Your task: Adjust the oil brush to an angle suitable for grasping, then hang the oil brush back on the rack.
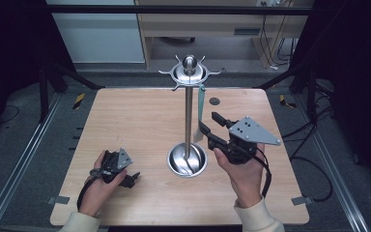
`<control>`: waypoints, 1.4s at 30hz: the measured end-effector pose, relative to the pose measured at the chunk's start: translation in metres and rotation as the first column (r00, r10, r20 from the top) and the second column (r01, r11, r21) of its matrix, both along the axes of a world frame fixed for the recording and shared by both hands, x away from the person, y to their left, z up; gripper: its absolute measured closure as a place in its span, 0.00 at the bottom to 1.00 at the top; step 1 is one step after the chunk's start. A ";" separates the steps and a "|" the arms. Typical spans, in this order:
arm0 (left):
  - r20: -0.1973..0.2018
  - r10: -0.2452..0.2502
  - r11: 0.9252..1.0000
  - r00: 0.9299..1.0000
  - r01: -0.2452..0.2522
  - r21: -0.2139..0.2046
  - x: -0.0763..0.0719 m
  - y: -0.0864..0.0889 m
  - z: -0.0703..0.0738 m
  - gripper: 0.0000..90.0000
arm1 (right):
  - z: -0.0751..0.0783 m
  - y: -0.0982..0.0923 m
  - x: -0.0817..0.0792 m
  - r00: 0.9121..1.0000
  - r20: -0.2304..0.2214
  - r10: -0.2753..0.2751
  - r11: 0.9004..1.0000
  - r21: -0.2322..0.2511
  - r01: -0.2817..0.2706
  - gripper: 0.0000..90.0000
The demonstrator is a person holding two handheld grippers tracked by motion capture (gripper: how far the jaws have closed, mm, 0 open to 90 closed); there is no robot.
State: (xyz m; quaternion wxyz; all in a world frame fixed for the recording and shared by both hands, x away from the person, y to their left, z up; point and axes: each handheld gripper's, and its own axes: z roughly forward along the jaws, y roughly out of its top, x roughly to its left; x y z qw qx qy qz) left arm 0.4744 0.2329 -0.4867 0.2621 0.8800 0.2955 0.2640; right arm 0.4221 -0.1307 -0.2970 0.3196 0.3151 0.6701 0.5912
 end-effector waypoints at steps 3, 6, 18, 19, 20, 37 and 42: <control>-0.003 0.002 1.000 1.000 -0.002 0.000 0.000 0.001 0.001 0.03 | 0.001 -0.004 0.002 1.000 -0.011 -0.019 1.000 -0.021 0.019 0.42; -0.002 0.010 1.000 1.000 -0.010 -0.003 0.001 0.003 0.001 0.03 | 0.001 -0.007 0.003 0.999 -0.015 -0.033 0.999 -0.024 0.032 0.34; 0.024 0.011 1.000 1.000 -0.011 -0.007 0.001 0.003 0.003 0.03 | 0.003 -0.018 0.006 0.999 -0.020 -0.038 0.999 -0.032 0.038 0.14; 0.026 0.011 1.000 1.000 -0.011 -0.007 0.001 0.003 0.003 0.03 | 0.003 -0.019 0.006 0.999 -0.021 -0.037 0.999 -0.030 0.036 0.13; 0.025 0.011 1.000 1.000 -0.010 -0.006 0.001 0.003 0.003 0.03 | 0.003 -0.021 0.006 0.999 -0.019 -0.036 0.999 -0.033 0.035 0.13; 0.023 0.005 1.000 1.000 -0.005 -0.002 0.001 0.003 0.003 0.03 | 0.005 -0.043 0.009 0.996 -0.028 -0.087 0.996 -0.039 0.086 0.08; 0.022 0.006 1.000 1.000 -0.006 -0.003 0.001 0.002 0.003 0.03 | 0.004 -0.054 0.011 0.989 -0.040 -0.145 0.989 -0.038 0.143 0.08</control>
